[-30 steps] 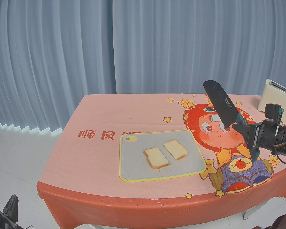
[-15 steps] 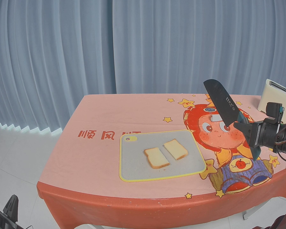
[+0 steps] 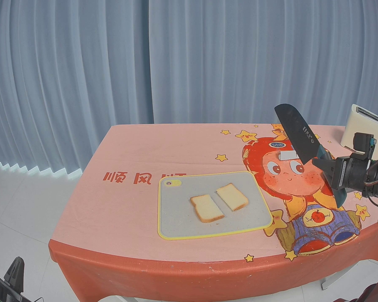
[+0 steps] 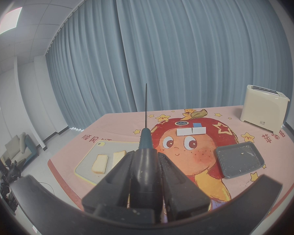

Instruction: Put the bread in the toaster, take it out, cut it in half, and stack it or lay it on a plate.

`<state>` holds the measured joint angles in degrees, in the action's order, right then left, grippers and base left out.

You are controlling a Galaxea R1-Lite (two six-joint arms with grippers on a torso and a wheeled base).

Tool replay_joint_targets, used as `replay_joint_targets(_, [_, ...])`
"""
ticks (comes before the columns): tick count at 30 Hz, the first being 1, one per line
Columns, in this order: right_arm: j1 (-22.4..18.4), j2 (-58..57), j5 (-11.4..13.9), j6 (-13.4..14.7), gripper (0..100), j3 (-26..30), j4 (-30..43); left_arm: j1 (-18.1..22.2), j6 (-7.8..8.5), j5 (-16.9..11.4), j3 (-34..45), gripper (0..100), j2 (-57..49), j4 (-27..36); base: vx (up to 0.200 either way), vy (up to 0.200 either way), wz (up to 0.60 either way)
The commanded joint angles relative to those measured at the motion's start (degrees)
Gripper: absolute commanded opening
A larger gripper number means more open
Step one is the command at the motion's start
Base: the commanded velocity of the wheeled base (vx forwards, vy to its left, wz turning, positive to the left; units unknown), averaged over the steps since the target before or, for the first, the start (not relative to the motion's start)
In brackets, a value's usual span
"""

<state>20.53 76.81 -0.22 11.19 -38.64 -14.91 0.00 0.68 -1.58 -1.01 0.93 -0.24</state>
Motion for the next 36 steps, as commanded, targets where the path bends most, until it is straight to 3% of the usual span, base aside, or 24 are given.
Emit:
replay_joint_targets(1, [-1.7, 1.2, 0.7, -0.1, 0, -0.4, 0.0, 0.0, 0.02, 0.0, 1.0, 0, -0.9, 0.0, 0.0, 0.0, 0.0])
replay_joint_targets(16, [-6.9, 5.9, 2.1, -2.1, 0, -0.5, -3.5, 0.0, 0.02, 0.0, 1.0, 0, -0.9, 0.0, 0.0, 0.0, 0.0])
replay_joint_targets(36, [-10.9, 10.7, 2.9, -2.1, 0, -1.9, -6.4, 0.0, 0.02, 0.0, 1.0, 0, -0.9, 0.0, 0.0, 0.0, 0.0])
